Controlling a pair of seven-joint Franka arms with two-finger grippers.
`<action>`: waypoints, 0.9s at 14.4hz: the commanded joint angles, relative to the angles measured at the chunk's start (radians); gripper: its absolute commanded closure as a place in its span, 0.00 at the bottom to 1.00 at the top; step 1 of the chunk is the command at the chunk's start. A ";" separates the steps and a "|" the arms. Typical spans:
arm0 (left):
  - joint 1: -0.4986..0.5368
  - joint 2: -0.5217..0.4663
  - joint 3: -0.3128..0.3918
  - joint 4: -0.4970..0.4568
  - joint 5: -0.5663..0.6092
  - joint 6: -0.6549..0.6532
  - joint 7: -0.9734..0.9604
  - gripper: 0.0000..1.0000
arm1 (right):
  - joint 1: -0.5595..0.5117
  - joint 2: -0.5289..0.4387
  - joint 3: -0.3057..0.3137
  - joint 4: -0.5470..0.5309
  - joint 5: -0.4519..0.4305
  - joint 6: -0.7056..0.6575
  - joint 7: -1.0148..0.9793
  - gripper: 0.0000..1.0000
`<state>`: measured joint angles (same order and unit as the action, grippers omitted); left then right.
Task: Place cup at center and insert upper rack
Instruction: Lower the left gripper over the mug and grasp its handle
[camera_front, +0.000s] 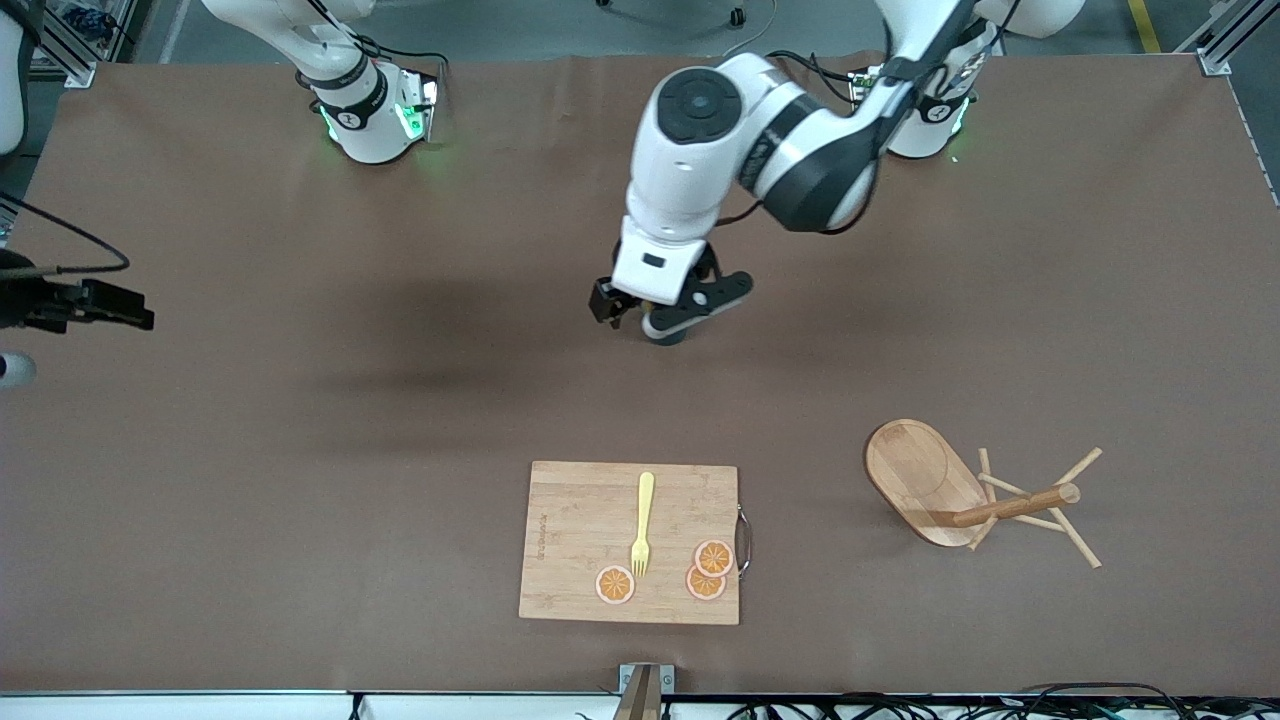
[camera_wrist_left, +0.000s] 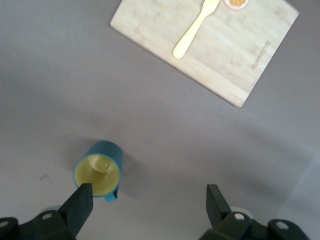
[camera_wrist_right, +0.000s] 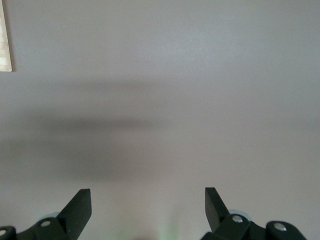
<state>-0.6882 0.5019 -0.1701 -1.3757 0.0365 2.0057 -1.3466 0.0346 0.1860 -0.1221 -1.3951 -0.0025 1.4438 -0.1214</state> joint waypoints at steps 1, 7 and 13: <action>-0.072 0.062 0.014 0.044 0.074 0.005 -0.149 0.00 | 0.002 -0.184 0.010 -0.212 -0.017 0.047 0.009 0.00; -0.252 0.171 0.111 0.084 0.114 0.068 -0.284 0.00 | 0.002 -0.240 0.010 -0.206 -0.013 0.004 0.014 0.00; -0.444 0.268 0.267 0.104 0.147 0.068 -0.370 0.00 | 0.005 -0.257 0.042 -0.206 -0.011 -0.003 0.046 0.00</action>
<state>-1.1001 0.7368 0.0629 -1.3089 0.1460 2.0792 -1.6763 0.0364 -0.0335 -0.0916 -1.5663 -0.0040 1.4394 -0.1112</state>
